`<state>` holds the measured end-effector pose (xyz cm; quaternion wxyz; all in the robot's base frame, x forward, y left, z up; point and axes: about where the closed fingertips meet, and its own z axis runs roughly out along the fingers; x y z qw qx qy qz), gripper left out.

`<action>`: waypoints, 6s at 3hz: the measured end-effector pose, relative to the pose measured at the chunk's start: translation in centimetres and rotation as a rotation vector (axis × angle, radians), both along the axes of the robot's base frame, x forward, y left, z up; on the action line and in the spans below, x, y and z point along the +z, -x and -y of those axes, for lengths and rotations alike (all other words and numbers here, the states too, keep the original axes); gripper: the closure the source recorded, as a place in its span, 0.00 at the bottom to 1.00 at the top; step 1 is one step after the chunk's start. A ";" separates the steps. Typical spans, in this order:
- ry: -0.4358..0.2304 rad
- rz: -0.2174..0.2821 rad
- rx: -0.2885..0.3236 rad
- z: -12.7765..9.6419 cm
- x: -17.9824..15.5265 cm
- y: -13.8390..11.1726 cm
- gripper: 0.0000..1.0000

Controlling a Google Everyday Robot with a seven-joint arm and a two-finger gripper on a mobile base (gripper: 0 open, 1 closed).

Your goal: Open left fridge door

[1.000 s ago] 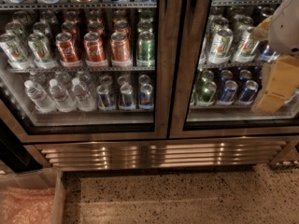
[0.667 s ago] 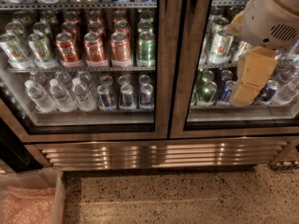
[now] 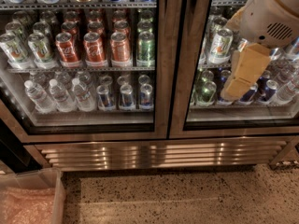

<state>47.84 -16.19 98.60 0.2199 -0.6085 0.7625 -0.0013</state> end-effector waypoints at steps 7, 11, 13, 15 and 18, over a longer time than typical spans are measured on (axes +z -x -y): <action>-0.315 0.111 0.145 -10.3 2.8 -5.0 0.00; -0.185 0.160 0.063 -7.6 2.5 -8.6 0.00; -0.229 0.158 0.087 -9.3 2.5 -9.4 0.00; -0.264 0.160 0.131 -11.7 2.5 -10.9 0.00; -0.283 0.141 0.167 -11.6 2.4 -10.8 0.00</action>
Offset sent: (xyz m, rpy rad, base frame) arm 0.0212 0.0209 0.0080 0.1009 -0.0292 -0.0040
